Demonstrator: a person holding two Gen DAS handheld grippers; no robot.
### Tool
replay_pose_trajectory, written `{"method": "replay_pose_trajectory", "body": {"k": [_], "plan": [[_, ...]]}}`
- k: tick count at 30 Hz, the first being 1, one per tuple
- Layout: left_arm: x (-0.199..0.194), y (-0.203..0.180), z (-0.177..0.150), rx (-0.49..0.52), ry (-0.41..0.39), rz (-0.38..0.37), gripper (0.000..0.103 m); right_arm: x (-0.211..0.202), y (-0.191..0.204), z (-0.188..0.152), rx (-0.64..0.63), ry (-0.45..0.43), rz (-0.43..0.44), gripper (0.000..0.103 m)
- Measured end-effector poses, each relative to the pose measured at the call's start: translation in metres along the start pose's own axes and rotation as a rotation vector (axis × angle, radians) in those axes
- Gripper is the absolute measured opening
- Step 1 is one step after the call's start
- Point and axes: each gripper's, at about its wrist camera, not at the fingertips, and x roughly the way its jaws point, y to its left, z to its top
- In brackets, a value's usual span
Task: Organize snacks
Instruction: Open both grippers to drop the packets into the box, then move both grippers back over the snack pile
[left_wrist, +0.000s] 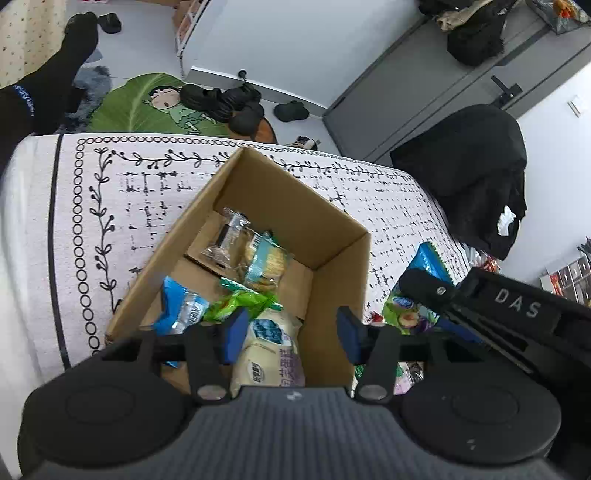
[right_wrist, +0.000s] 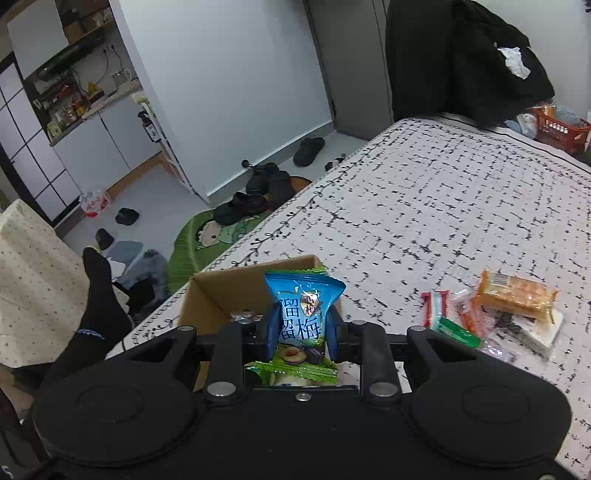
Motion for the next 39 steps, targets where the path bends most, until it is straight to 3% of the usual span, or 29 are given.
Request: {"method": "replay_pose_trajectory", "body": {"k": [8, 13, 27, 39], "plan": [[-0.003, 0.003, 0.003, -0.024, -0.017, -0.001, 0.072, -0.004, 0.007, 0.006, -0.002, 0.011, 0.1, 0.03], [-0.003, 0.0, 0.002, -0.014, -0.017, -0.004, 0.081, -0.013, -0.003, 0.005, 0.016, -0.003, 0.068, 0.052], [-0.006, -0.03, -0.014, 0.083, -0.006, -0.01, 0.092, -0.045, -0.066, -0.01, 0.083, -0.009, -0.009, 0.056], [-0.01, -0.062, -0.034, 0.186, -0.026, -0.021, 0.103, -0.071, -0.108, -0.017, 0.128, -0.059, -0.036, 0.078]]}}
